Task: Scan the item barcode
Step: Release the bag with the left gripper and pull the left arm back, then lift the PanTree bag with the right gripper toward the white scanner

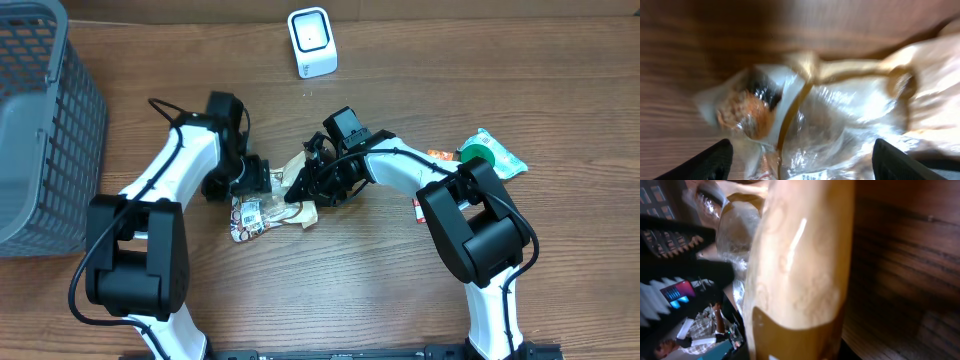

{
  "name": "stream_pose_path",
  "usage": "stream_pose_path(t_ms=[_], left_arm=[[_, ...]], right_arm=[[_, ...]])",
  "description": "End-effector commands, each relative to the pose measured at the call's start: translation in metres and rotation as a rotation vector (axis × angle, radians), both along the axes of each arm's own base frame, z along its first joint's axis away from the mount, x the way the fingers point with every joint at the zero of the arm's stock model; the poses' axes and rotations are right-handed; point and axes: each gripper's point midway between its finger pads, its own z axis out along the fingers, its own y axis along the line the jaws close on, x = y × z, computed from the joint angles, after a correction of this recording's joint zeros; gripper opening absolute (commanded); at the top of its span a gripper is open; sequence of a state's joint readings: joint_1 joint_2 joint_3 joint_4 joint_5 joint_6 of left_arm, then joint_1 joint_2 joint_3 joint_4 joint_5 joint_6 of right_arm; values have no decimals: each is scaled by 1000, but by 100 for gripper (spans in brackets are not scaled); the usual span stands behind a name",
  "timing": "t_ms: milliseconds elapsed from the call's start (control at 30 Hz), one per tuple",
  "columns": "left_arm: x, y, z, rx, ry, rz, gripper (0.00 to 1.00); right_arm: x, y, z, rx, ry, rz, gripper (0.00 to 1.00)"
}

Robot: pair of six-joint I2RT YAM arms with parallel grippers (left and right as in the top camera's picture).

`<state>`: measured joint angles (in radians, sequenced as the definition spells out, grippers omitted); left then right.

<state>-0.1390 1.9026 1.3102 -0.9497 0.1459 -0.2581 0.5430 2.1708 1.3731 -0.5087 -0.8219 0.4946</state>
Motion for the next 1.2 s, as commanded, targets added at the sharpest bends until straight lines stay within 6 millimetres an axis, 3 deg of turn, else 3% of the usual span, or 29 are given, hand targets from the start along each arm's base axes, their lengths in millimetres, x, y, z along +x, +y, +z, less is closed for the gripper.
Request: stream_pose_path(t_ms=[0, 133, 200, 233, 400, 500, 567, 600, 767, 867, 933, 1067, 1167], left_arm=[[32, 7, 23, -9, -93, 9, 81], [61, 31, 48, 70, -184, 51, 84], [72, 57, 58, 159, -224, 91, 88], [73, 65, 58, 181, -227, 104, 100], [71, 79, 57, 195, -220, 133, 100], [71, 91, 58, 247, -223, 149, 100], [71, 103, 60, 310, -225, 158, 100], [71, 106, 60, 332, -226, 161, 100], [71, 107, 60, 332, -227, 162, 100], [71, 106, 60, 332, -227, 161, 100], [71, 106, 60, 332, -228, 159, 100], [71, 106, 60, 333, -228, 160, 100], [71, 106, 60, 332, -228, 160, 100]], right_arm=[[1, 0, 1, 9, -26, 19, 4], [2, -1, 0, 3, -30, 16, 4], [5, -3, -4, -22, -44, 7, 4], [5, -4, -5, -28, -49, 5, 4], [7, -4, -4, -27, -55, 4, 5], [10, -2, -3, -16, -72, 3, 17], [13, -2, -3, -12, -79, -2, 14], [14, -3, -2, -12, -79, -4, 5], [22, -12, 0, -8, -77, -26, 4], [35, -15, 22, 53, -140, -11, 4], [49, -18, 48, 98, -223, 4, 4], [72, -29, 121, 120, -482, 67, 4], [87, -51, 169, -37, -732, 101, 4]])
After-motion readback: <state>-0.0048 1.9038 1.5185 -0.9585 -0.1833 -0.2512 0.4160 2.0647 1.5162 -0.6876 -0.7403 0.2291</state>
